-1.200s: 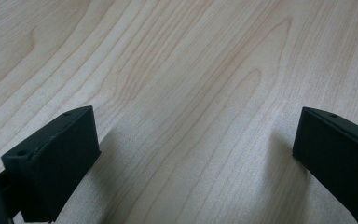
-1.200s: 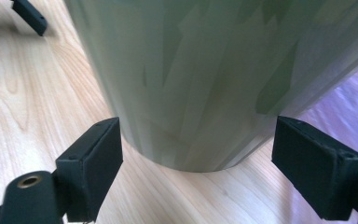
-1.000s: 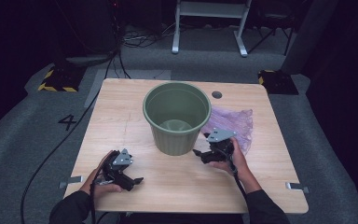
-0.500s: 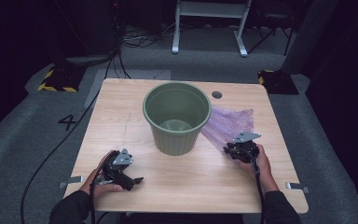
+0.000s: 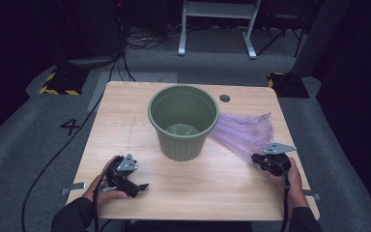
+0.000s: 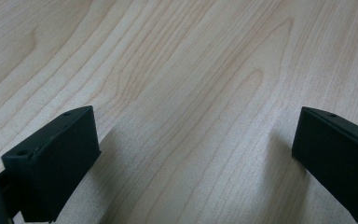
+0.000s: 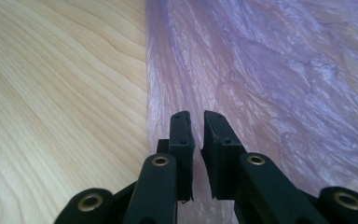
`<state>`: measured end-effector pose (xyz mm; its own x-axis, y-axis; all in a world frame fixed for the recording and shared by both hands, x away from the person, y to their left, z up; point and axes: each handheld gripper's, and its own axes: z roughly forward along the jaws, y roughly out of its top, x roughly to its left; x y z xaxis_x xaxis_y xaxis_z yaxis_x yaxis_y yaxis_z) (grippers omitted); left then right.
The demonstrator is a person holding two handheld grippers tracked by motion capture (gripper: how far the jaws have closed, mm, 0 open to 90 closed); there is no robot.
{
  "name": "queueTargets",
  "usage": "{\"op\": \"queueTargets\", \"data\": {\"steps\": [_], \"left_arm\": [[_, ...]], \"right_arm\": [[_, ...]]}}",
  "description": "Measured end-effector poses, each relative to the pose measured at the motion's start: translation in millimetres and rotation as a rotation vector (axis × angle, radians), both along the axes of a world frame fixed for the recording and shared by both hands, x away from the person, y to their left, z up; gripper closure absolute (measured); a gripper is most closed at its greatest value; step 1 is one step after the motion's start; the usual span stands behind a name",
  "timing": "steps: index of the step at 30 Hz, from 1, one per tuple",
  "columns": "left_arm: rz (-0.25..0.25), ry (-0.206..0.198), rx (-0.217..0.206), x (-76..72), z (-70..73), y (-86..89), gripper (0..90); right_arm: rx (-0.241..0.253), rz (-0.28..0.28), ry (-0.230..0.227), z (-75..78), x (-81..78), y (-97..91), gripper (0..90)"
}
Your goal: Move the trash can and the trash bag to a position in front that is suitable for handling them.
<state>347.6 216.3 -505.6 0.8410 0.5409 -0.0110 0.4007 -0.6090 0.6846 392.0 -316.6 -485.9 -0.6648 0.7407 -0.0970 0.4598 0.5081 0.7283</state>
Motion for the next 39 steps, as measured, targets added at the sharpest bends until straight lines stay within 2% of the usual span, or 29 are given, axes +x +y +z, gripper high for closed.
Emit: {"op": "queueTargets", "data": {"steps": [7,8,10,12,13,14,15,16,18,20,23,26,27,28,30,32,33,34,35,37,39], "left_arm": [[0.0,0.0,0.0,0.0,0.0,0.0,0.2],[0.0,0.0,0.0,0.0,0.0,0.0,0.2],[0.0,0.0,0.0,0.0,0.0,0.0,0.2],[0.0,0.0,0.0,0.0,0.0,0.0,0.2],[0.0,0.0,0.0,0.0,0.0,0.0,0.2],[0.0,0.0,0.0,0.0,0.0,0.0,0.2],[0.0,0.0,0.0,0.0,0.0,0.0,0.2],[0.0,0.0,0.0,0.0,0.0,0.0,0.2],[0.0,0.0,0.0,0.0,0.0,0.0,0.2],[0.001,-0.001,-0.001,0.1,-0.1,-0.1,0.2],[0.003,0.0,0.0,0.1,0.0,-0.3,0.2],[0.003,0.0,0.0,0.2,0.0,-0.3,0.2],[0.003,0.0,0.0,0.1,0.0,-0.3,0.2],[0.002,0.0,0.001,0.2,0.0,-0.2,0.2],[0.003,0.0,0.0,0.1,0.0,-0.3,0.2],[0.002,0.0,0.0,0.2,-0.1,-0.2,0.2],[0.002,0.0,0.0,0.2,0.0,-0.2,0.2],[0.003,0.0,0.0,0.1,-0.1,-0.3,0.2],[0.002,0.0,0.0,0.2,0.0,-0.2,0.2],[0.003,0.0,0.0,0.1,-0.1,-0.3,0.2],[0.003,0.0,0.0,0.1,-0.1,-0.3,0.2]], "right_arm": [[-0.029,-0.066,-0.018,0.4,-7.9,-22.0,78.0],[-0.038,-0.103,-0.028,1.5,-9.1,-27.4,72.6],[-0.026,-0.122,-0.036,4.6,-11.1,-29.7,61.7],[-0.023,-0.135,-0.05,7.5,-12.5,-28.8,61.0],[-0.012,-0.13,-0.067,12.3,-14.4,-25.9,55.7],[-0.008,-0.142,-0.094,21.0,-16.7,-18.0,44.0],[-0.008,-0.142,-0.094,21.0,-16.7,-18.0,44.0],[-0.013,-0.146,-0.114,26.1,-17.8,-12.7,41.3],[0.005,-0.139,-0.166,38.5,-19.9,4.9,38.0],[0.03,-0.119,-0.183,43.3,-17.5,19.3,37.4],[0.038,-0.092,-0.18,45.0,-12.3,35.8,37.0],[0.066,-0.069,-0.156,41.9,1.4,60.7,38.0],[0.067,-0.085,-0.144,37.9,11.3,71.0,37.2],[0.067,-0.085,-0.144,37.9,11.3,71.0,37.2],[0.084,-0.113,-0.108,30.6,25.3,80.6,35.5],[0.061,-0.153,-0.104,22.5,36.1,86.6,35.7],[0.067,-0.157,-0.083,15.9,43.4,88.3,37.7],[0.067,-0.157,-0.083,15.9,43.4,88.3,37.7],[0.046,-0.168,-0.074,9.5,49.4,88.4,41.4],[0.045,-0.169,-0.064,6.4,51.6,87.7,42.6],[0.072,-0.156,-0.039,0.5,55.1,85.9,46.7]]}}
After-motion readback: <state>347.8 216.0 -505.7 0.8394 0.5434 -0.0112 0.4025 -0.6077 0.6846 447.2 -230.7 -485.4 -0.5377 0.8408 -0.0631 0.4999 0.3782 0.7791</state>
